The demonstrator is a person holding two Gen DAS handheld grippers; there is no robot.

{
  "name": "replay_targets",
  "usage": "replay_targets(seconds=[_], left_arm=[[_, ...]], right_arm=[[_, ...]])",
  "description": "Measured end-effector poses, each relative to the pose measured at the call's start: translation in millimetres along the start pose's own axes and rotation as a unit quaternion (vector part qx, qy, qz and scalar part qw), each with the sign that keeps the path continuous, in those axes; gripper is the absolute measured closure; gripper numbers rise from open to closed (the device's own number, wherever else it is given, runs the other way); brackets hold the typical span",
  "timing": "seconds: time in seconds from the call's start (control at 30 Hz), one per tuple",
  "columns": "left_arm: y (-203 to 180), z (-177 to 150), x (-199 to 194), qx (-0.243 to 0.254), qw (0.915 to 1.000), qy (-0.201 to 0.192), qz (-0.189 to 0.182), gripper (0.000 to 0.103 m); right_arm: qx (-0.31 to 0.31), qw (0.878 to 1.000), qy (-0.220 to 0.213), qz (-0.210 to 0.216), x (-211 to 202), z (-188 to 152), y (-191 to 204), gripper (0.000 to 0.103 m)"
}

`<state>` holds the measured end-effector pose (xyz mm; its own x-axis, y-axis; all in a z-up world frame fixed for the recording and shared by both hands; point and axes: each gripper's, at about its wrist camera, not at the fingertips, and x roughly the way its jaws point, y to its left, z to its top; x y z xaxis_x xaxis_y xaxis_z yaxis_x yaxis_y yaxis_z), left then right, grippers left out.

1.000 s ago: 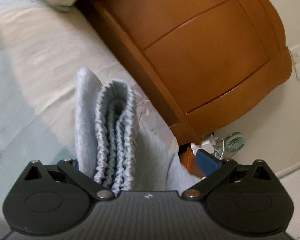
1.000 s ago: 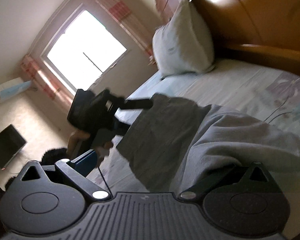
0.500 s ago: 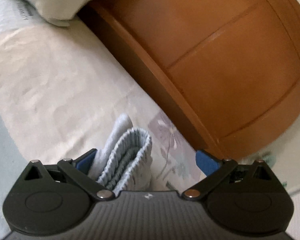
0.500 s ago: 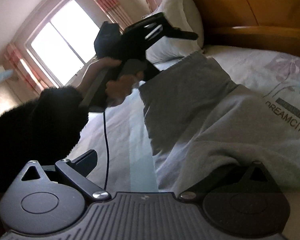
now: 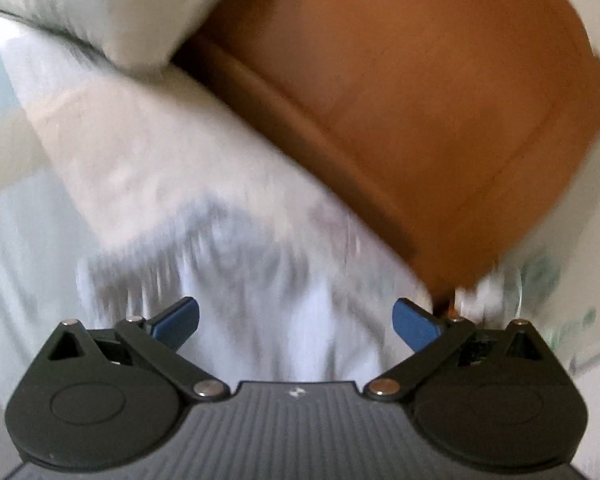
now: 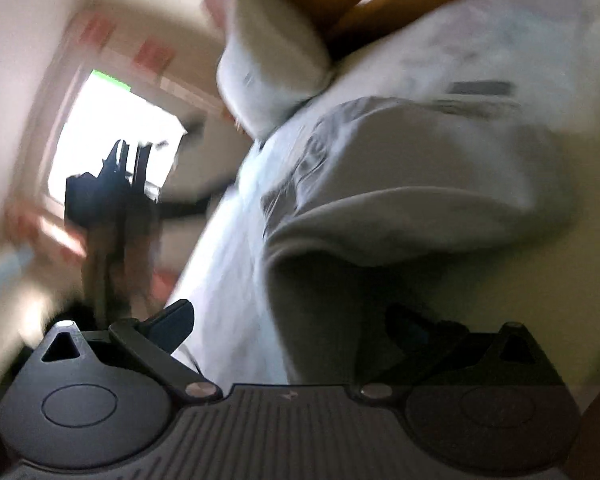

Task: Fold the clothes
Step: 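Lift and carry the folded stack with both tools toward the headboard, then lower the stack onto the bed below the pillow and open both tools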

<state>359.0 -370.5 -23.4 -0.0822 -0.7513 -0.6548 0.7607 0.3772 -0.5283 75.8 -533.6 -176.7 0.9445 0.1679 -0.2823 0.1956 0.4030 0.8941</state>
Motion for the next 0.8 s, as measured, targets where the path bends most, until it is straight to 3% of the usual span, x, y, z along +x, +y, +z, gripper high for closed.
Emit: replay_targets(seconds=[0.1,0.23,0.3,0.4,0.47,0.53,0.57,0.63,0.67,0.8], left_arm=[[-5,-43,0,0.012,0.9996,0.022,0.01,0.001],[-6,-93,-11,0.015,0.9994,0.021,0.023,0.001],[-9,-113,-17,0.024,0.9988,0.02,0.039,0.001],[-17,-133,-18,0.073,0.993,0.037,0.085,0.001],[-17,-138,-17,0.091,0.9891,0.049,0.105,0.001],[-18,-143,-16,0.097,0.9875,0.058,0.11,0.001],[-18,-144,-16,0.097,0.9876,0.059,0.109,0.001],[-19,-145,-17,0.096,0.988,0.057,0.107,0.001],[-19,-146,-19,0.095,0.9884,0.055,0.105,0.001],[-17,-145,-25,0.09,0.9893,0.046,0.106,0.001]], right_arm=[[0.072,0.997,-0.035,0.024,-3,12,-24,0.0],[0.167,0.981,-0.089,0.047,-5,24,-53,0.0],[0.187,0.975,-0.109,0.049,-5,28,-57,0.0],[0.125,0.985,-0.123,0.0,-10,37,-42,0.001],[0.079,0.989,-0.123,-0.028,-11,43,-31,0.009],[0.028,0.99,-0.124,-0.064,-12,52,-19,0.034],[0.002,0.989,-0.125,-0.08,-16,59,-15,0.041],[-0.055,0.983,-0.122,-0.123,-19,72,-5,0.072],[-0.085,0.978,-0.119,-0.152,-19,78,-1,0.079],[-0.163,0.949,-0.085,-0.257,-20,92,-4,0.082]])
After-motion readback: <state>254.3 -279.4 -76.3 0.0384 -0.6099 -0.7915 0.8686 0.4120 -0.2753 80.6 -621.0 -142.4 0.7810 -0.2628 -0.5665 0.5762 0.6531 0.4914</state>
